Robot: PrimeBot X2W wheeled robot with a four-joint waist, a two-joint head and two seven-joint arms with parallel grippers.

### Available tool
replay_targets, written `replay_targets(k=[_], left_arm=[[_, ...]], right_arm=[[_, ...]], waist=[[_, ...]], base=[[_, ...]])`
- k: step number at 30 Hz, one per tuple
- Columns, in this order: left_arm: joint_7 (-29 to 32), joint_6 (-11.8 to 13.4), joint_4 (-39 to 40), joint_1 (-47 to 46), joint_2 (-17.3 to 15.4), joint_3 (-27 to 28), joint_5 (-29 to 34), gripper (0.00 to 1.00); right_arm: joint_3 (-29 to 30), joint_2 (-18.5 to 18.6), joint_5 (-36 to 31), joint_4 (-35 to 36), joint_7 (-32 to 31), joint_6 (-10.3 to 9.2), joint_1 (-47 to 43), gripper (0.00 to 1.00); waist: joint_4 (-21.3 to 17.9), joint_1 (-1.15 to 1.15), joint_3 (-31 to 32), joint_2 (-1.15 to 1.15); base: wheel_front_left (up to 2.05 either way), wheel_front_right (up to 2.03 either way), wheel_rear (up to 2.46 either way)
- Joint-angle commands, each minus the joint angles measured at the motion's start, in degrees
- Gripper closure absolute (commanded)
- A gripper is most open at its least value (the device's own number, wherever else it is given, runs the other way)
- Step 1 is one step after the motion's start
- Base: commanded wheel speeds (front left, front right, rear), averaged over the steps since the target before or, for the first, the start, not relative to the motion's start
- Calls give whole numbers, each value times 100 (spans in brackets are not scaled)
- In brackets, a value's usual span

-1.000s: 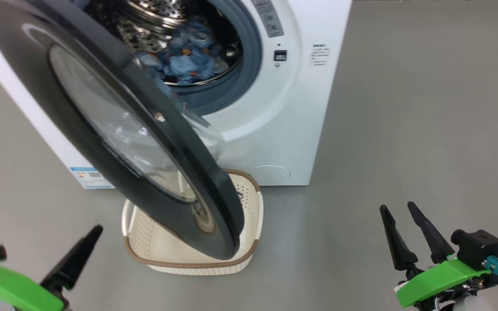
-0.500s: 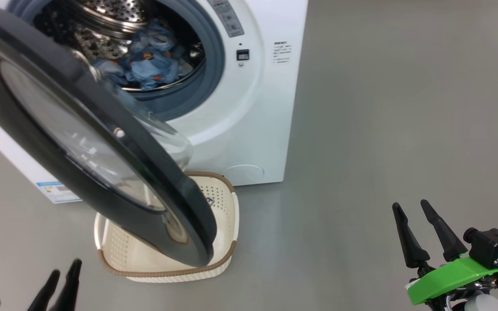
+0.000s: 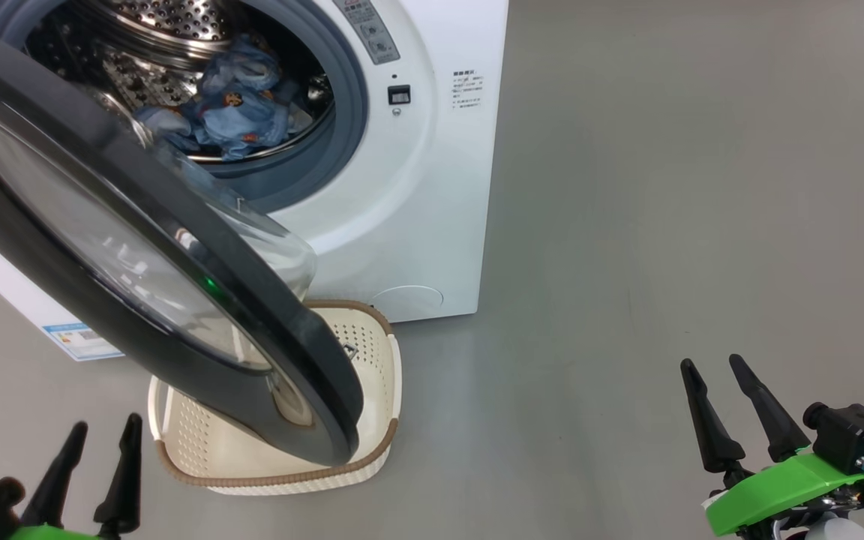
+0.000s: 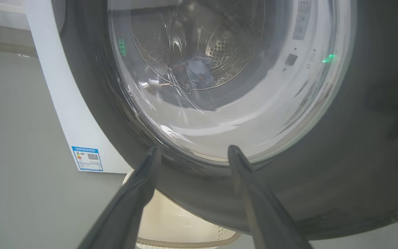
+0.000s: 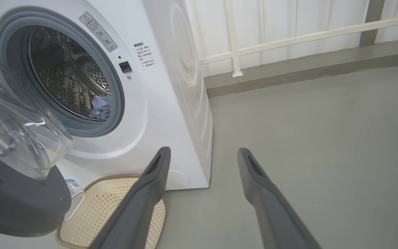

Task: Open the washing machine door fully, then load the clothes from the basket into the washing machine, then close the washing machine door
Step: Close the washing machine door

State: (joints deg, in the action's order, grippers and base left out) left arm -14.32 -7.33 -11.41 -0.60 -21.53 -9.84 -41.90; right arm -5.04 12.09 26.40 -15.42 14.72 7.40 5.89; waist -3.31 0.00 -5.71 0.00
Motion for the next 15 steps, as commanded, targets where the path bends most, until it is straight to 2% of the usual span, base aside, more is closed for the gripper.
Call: replay_targets(k=[1, 5, 9, 15], left_arm=[[-67, -15, 199, -158, -43, 384, 388, 0], [-67, -15, 388, -58, 329, 713, 1086, 0], [-67, -15, 369, -4, 604, 941, 1308, 0], [-67, -15, 226, 39, 689, 822, 1442, 0]], right_arm=[[-121, 35, -37, 126, 28, 9, 53, 0], [-124, 14, -34, 126, 28, 9, 63, 0], [-131, -15, -36, 123, 28, 9, 68, 0], [-167, -36, -34, 102, 28, 9, 50, 0]], waist=[[-9, 0, 6, 0], [-24, 0, -11, 0], [-19, 0, -24, 0], [-14, 0, -7, 0]], base=[[0, 0, 0], [0, 0, 0], [0, 0, 0], [0, 0, 0]])
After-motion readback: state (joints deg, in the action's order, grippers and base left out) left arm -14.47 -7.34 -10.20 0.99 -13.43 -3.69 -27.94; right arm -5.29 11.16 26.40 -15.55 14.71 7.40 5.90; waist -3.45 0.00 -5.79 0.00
